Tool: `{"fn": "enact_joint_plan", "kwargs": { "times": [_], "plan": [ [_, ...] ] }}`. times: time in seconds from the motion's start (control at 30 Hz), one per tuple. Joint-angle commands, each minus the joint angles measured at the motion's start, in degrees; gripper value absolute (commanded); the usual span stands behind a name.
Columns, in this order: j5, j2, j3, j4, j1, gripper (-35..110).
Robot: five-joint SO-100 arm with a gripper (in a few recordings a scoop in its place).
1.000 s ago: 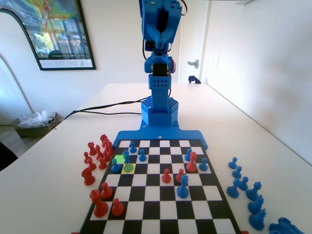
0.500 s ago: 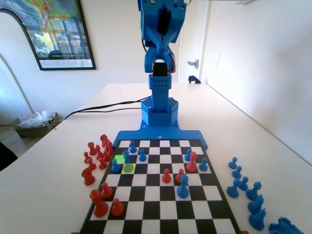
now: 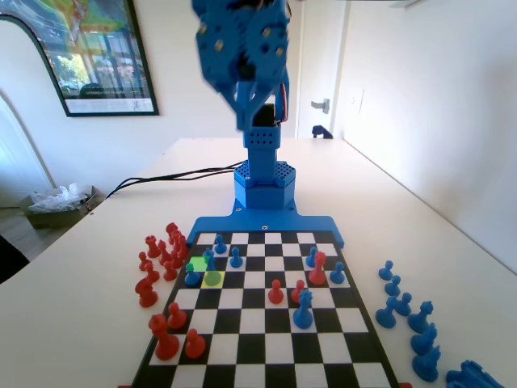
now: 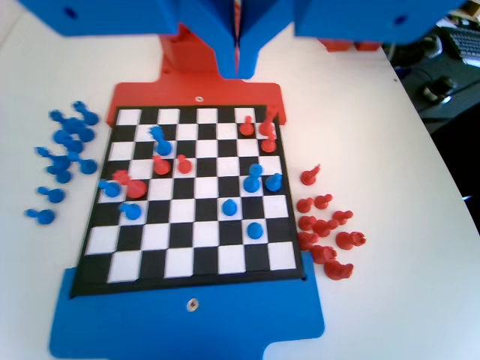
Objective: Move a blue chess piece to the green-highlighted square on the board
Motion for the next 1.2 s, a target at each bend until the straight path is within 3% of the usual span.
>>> {"fn": "enact_joint_plan", "kwargs": {
  "times": [0.0, 0.47, 1.17],
  "plan": [
    [-1.32, -1.93, -1.76, -1.85, 2.11, 3],
    [-0.44, -22.5, -7.47, -10.28, 0.53, 9],
    [-5.8, -23.99, 8.0, -25.66, 3.96, 10]
  ]
}}
